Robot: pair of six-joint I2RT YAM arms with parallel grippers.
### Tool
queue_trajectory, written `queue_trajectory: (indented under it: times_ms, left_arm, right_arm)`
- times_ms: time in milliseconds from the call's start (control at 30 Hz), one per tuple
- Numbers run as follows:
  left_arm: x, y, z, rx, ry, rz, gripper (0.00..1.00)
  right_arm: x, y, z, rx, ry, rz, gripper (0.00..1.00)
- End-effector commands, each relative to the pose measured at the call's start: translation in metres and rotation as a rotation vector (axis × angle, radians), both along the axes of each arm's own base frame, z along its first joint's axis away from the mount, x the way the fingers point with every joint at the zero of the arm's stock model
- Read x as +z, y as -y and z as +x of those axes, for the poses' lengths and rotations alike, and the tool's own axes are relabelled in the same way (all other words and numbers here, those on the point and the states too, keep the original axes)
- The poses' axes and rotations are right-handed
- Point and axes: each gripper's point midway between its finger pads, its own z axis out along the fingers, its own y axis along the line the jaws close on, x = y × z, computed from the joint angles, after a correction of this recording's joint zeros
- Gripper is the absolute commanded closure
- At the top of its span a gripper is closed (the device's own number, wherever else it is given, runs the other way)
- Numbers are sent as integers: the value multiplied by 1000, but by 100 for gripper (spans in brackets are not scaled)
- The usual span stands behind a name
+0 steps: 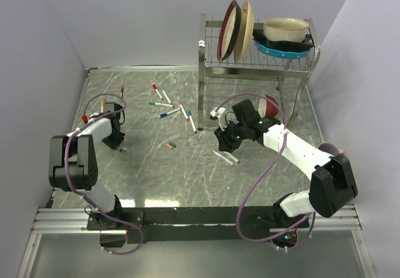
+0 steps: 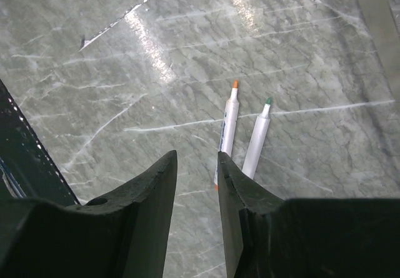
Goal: Open the pen caps
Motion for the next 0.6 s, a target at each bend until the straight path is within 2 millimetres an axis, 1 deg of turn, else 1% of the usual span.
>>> queue_trajectory:
  times_ms: [0, 33, 100, 133, 167, 200, 233, 267, 300, 333, 367, 400, 433, 467, 500, 533, 567]
  left_arm:
    - [26, 15, 12, -70, 116, -74, 84]
    - [38, 18, 14, -85, 158, -84, 87]
    - [47, 25, 13, -111, 202, -112, 92]
    - [62, 33, 17, -134, 266, -146, 94]
    - [64, 39, 14, -157, 290, -177, 97]
    - [70, 46, 13, -180, 328, -205, 99]
    - [96, 66, 22, -253, 454, -289, 99]
    - [95, 78, 16, -316, 485, -332, 99]
    - [108, 93, 18, -391, 562, -383, 99]
    - [149, 112, 27, -513, 758, -422, 99]
    - [151, 141, 11, -627, 818, -558, 99]
    - [167, 159, 3, -708, 904, -618, 99]
    - [187, 168, -6, -763, 1001, -650, 99]
    - [202, 188, -18, -859, 1105, -702, 99]
    - [209, 205, -30, -926, 1134, -729, 99]
    - [214, 214, -38, -983, 1171, -712, 99]
    - [221, 221, -41, -1011, 1218, -689, 99]
  right_arm:
    - [28, -4, 3, 23, 53, 75, 60]
    - [31, -4, 2, 26, 60, 85, 60]
    - [37, -4, 0, 36, 65, 110, 60]
    - [38, -4, 0, 37, 66, 117, 60]
    - [41, -4, -1, 43, 70, 130, 60]
    - [46, -5, -4, 58, 65, 159, 60]
    - [51, -7, -8, 75, 57, 186, 60]
    - [55, -9, -11, 97, 49, 212, 60]
    - [60, -9, -14, 107, 43, 240, 60]
    - [68, -16, -25, 161, 13, 301, 60]
    - [72, -18, -30, 187, 9, 329, 59]
    - [77, -21, -37, 219, -3, 362, 59]
    - [81, -24, -45, 252, -26, 406, 58]
    - [84, -27, -48, 266, -37, 435, 57]
    - [87, -29, -52, 282, -45, 458, 56]
    - [85, -30, -55, 289, -64, 477, 52]
    - [91, -34, -60, 316, -80, 520, 51]
